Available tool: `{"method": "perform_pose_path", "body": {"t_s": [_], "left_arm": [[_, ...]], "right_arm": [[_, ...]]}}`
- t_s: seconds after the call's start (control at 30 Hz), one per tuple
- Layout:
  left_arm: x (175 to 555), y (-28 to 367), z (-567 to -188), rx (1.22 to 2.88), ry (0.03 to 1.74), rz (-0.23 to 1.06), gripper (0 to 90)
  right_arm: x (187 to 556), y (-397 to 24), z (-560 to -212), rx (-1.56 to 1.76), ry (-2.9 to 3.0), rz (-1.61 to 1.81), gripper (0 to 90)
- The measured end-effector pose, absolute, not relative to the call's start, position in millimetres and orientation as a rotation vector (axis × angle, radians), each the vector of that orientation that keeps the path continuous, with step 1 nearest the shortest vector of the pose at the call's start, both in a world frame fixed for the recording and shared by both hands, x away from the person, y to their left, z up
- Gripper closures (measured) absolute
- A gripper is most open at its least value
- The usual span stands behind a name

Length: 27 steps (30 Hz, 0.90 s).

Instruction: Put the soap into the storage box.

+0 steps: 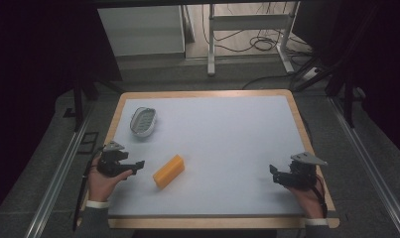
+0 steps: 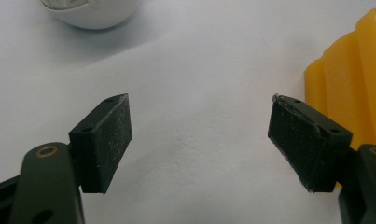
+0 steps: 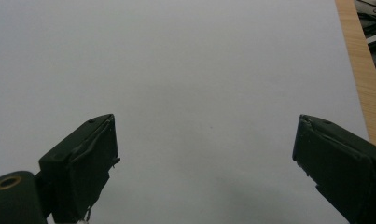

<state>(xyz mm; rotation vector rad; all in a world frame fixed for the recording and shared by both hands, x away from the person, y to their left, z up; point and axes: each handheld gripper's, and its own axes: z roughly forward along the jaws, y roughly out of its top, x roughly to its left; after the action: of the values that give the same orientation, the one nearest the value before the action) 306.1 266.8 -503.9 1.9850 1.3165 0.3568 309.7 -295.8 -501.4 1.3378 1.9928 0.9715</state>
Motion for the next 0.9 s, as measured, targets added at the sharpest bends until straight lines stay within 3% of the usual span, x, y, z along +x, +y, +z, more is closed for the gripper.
{"method": "perform_pose_path", "body": {"t_s": [0.9], "left_arm": [[308,242,-455,2.139,1.176,0.358,19.6]], "right_arm": [[306,-301,-499,1.337,1.996,0.982,7.2]]}}
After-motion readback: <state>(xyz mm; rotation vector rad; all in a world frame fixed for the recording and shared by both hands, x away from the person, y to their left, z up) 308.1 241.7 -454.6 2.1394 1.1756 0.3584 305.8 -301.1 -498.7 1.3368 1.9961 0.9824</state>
